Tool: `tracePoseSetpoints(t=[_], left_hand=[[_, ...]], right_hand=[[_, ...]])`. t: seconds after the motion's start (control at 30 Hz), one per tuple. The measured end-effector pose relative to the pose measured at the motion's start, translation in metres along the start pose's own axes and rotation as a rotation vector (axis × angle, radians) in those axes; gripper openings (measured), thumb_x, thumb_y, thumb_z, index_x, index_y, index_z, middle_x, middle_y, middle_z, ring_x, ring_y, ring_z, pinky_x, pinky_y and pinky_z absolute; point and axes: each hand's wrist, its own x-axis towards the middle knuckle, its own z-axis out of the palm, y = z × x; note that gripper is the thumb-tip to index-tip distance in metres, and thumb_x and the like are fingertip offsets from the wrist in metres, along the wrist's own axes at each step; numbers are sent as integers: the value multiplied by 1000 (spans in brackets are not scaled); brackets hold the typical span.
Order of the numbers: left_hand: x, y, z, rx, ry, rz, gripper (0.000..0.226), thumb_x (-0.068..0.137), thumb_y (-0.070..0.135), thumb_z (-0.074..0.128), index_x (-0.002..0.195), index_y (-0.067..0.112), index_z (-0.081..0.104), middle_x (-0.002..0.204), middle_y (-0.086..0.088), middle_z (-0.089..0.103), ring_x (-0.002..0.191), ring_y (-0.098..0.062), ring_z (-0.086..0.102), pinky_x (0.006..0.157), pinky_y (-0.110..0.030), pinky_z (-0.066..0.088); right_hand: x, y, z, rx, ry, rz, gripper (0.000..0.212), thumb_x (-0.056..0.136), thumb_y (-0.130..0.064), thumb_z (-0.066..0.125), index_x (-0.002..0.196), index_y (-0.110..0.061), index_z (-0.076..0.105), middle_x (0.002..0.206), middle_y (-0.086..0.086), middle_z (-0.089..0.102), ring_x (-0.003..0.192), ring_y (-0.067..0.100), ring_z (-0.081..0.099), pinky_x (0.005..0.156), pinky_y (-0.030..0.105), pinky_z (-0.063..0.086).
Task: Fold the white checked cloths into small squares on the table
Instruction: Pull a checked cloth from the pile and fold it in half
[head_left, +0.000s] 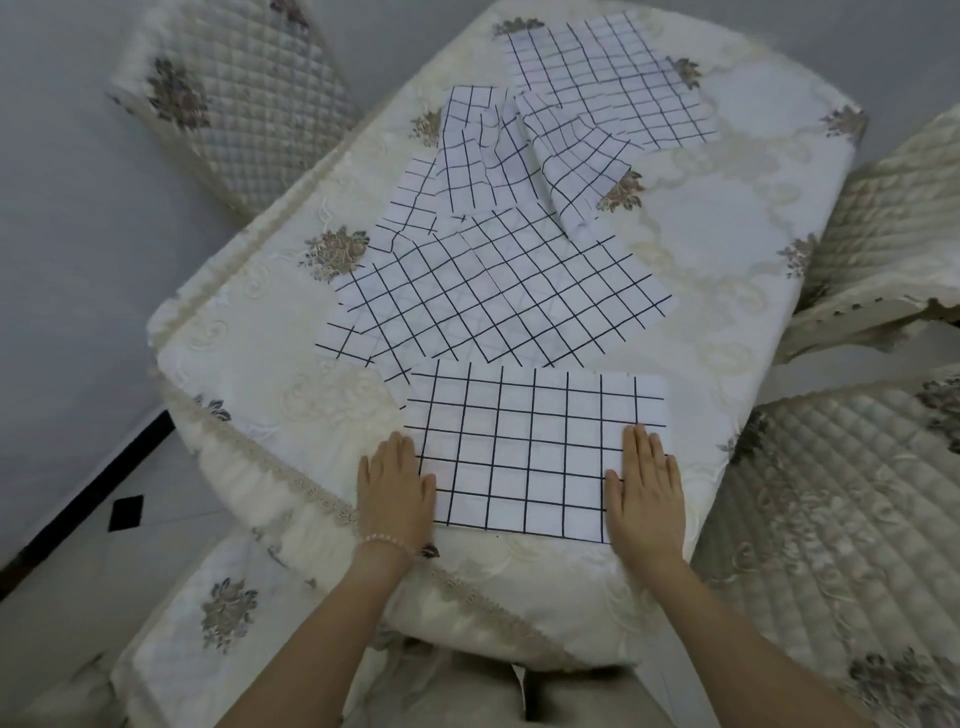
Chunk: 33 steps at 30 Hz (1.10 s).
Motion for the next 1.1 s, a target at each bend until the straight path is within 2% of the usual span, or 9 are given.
tracePoseSetpoints(t=[0.07, 0.2, 0.37, 0.47, 0.57, 0.67, 0.83, 0.97, 1.1], left_hand=[[-15, 7, -4, -88, -10, -185, 57, 94, 37, 45, 141, 7, 35, 147, -11, 35, 132, -27, 35, 110, -41, 29], [-33, 14, -9, -125, -8, -310, 55, 88, 37, 57, 130, 7, 41, 127, -15, 43, 112, -29, 42, 91, -35, 39], [-20, 10, -16, -368, -123, -606, 60, 76, 39, 71, 119, 11, 41, 109, -10, 55, 108, -31, 51, 92, -40, 36], [-16, 4, -18, -616, -183, -649, 48, 77, 32, 74, 109, 12, 44, 96, -6, 56, 93, -25, 54, 89, -38, 41], [-17, 2, -19, -654, -158, -573, 30, 75, 29, 74, 89, 13, 52, 82, -2, 53, 83, -21, 52, 80, -32, 45], [-21, 10, -25, -796, 1, -505, 28, 69, 29, 69, 64, 14, 46, 60, -1, 42, 61, -18, 41, 55, -29, 32], [-40, 58, -38, -900, 251, -319, 22, 83, 4, 59, 69, 15, 45, 64, 1, 42, 55, -12, 35, 51, -17, 33], [-46, 104, -46, -727, 406, 82, 22, 78, -7, 57, 75, 12, 46, 76, 2, 44, 65, -7, 39, 60, -11, 34], [-52, 140, -46, -626, 377, 376, 7, 78, 4, 50, 79, 11, 48, 83, 4, 42, 69, -9, 40, 63, -11, 36]], right_hand=[[0, 0, 1, -10, 1, -4, 63, 98, -42, 13, 153, -10, 15, 160, 4, 14, 148, 17, 10, 120, 34, 0], [0, 0, 1, -18, 13, -10, 64, 98, -42, 13, 153, -9, 15, 160, 5, 15, 147, 18, 12, 120, 32, -2], [1, 1, 1, 12, 19, -18, 63, 98, -41, 16, 152, -9, 17, 159, 7, 18, 147, 20, 15, 120, 32, -3], [1, 2, 1, 21, 20, -22, 63, 98, -41, 17, 152, -8, 18, 158, 7, 20, 146, 21, 18, 119, 35, 2], [1, 4, 1, 32, 20, -35, 63, 98, -41, 17, 152, -8, 16, 158, 9, 20, 146, 22, 19, 119, 37, 5], [1, 4, 2, 44, 21, -42, 63, 98, -40, 17, 152, -8, 15, 158, 9, 20, 146, 22, 18, 119, 38, 4], [0, 4, 1, 78, 36, -40, 62, 98, -38, 23, 152, -8, 19, 157, 9, 24, 145, 22, 20, 119, 38, 5], [1, 4, 1, 79, 40, -35, 62, 98, -38, 23, 151, -7, 21, 157, 9, 25, 145, 23, 20, 119, 38, 5], [3, 6, -1, 107, 18, -48, 64, 96, -41, 21, 151, -7, 23, 157, 8, 25, 145, 23, 21, 118, 36, 4]])
